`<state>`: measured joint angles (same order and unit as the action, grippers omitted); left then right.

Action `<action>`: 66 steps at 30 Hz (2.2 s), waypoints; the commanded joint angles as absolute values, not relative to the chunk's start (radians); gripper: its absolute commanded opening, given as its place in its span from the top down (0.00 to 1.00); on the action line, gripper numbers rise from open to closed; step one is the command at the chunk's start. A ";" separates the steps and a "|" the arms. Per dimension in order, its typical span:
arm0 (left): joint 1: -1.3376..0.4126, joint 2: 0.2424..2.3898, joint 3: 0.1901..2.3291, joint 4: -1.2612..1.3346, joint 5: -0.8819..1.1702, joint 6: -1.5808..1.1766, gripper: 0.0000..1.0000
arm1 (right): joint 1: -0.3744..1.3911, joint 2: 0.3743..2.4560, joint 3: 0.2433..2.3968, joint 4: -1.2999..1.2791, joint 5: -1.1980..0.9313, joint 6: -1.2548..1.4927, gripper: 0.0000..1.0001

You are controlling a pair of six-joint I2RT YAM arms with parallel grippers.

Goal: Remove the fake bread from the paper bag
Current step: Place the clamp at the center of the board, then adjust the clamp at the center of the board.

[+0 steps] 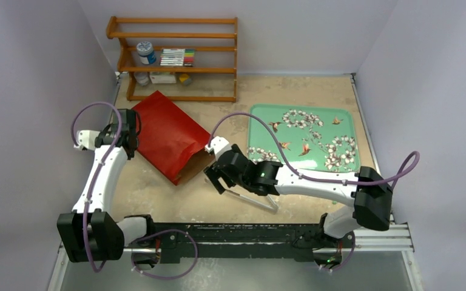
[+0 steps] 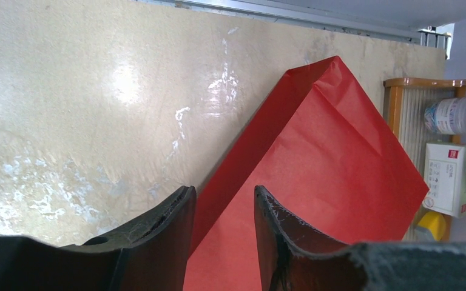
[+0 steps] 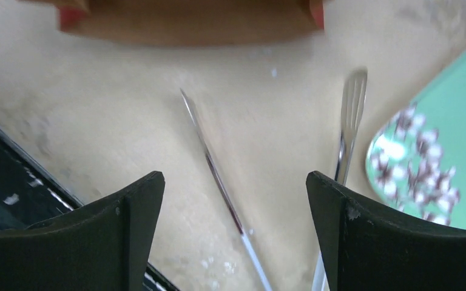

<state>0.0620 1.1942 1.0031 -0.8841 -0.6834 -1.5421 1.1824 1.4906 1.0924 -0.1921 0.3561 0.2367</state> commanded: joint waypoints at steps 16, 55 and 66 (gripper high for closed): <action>-0.027 1.110 0.946 -0.786 -0.704 -1.469 0.58 | 1.184 1.445 0.907 -0.405 0.390 0.563 0.00; -0.040 1.094 0.965 -0.725 -0.660 -1.516 0.58 | 1.044 1.565 0.990 -0.570 0.272 0.501 0.00; -0.046 1.094 0.971 -0.730 -0.670 -1.530 0.58 | 1.033 1.624 0.979 -0.548 0.210 0.461 0.00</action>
<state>-0.0364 1.1160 0.9497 -0.7479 -0.6476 -1.5093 1.0424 1.5974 0.9794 -0.5465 0.2226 0.4824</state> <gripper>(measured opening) 0.417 0.998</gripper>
